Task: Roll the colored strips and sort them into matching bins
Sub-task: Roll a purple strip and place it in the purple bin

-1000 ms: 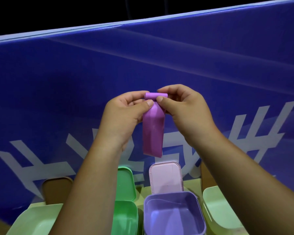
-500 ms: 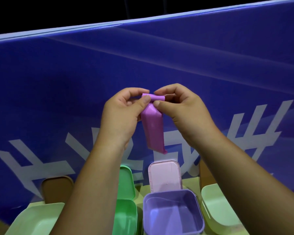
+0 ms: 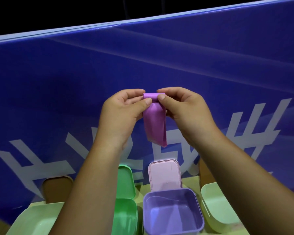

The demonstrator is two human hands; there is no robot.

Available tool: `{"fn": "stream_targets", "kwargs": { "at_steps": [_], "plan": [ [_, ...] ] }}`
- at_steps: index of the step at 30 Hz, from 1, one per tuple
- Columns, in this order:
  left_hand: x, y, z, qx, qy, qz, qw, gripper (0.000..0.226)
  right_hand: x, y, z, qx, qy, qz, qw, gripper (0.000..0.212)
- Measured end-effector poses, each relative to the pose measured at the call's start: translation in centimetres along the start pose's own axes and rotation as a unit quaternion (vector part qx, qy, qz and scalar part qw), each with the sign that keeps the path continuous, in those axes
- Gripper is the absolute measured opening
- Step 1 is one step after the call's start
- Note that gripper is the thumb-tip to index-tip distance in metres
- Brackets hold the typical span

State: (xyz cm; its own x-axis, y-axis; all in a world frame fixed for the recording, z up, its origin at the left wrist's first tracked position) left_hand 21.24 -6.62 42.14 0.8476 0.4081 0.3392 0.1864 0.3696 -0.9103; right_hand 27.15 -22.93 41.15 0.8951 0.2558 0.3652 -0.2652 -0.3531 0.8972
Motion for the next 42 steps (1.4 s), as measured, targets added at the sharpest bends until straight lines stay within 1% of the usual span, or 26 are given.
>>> {"fn": "stream_targets", "kwargs": {
  "at_steps": [5, 10, 14, 20, 23, 27, 31, 34, 37, 42],
  "plan": [
    [-0.5, -0.3, 0.0, -0.018, 0.013, 0.014, 1.000, 0.024, -0.3, 0.0, 0.0, 0.015, -0.001, 0.011, 1.000, 0.017],
    [-0.4, -0.2, -0.2, -0.007, -0.029, 0.010, 1.000, 0.018, -0.4, -0.2, -0.1, 0.014, 0.004, 0.008, 1.000, 0.022],
    [-0.2, 0.2, -0.2, 0.018, -0.050, -0.017, 0.998, 0.022, -0.5, -0.2, -0.3, 0.025, -0.001, -0.002, 1.000, 0.015],
    [0.0, 0.2, -0.4, 0.019, -0.036, -0.042, 0.998, 0.028, 0.0, -0.1, -0.4, 0.038, -0.011, -0.008, 0.999, 0.012],
    [0.1, 0.4, -0.5, -0.003, -0.029, -0.028, 0.999, 0.029, 0.2, 0.0, -0.2, 0.011, -0.007, 0.004, 1.000, 0.011],
    [0.2, 0.7, -0.5, -0.026, -0.014, 0.008, 1.000, 0.033, 0.4, -0.1, -0.2, 0.019, -0.015, 0.015, 1.000, 0.012],
    [0.4, 1.0, -0.7, -0.011, -0.010, 0.027, 1.000, 0.026, 0.7, -0.7, -0.3, 0.026, -0.014, 0.014, 0.999, 0.014],
    [0.7, 1.3, -0.7, 0.009, -0.027, 0.027, 0.999, 0.021, 0.7, -1.0, -0.4, 0.023, -0.010, 0.018, 1.000, 0.017],
    [0.8, 1.4, -0.5, 0.013, -0.043, 0.020, 0.999, 0.020, 0.7, -1.2, -0.5, 0.036, -0.009, 0.005, 0.999, 0.019],
    [0.8, 1.5, -0.5, 0.013, -0.041, -0.009, 0.999, 0.027, 0.8, -1.4, -0.5, 0.042, -0.007, -0.029, 0.999, 0.017]
  ]
}}
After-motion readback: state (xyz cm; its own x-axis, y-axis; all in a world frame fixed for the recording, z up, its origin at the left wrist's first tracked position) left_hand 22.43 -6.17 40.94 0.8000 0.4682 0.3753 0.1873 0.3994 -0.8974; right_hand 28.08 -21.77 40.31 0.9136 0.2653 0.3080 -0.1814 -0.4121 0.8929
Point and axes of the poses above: each hand's wrist, its own x-axis towards the middle knuckle, its own z-axis out of the back of the hand, y = z × x, the point moved 1 cm from there along x, towards the middle knuckle, and after that the axes turned 15 degrees about x, right-handed, at the moved point
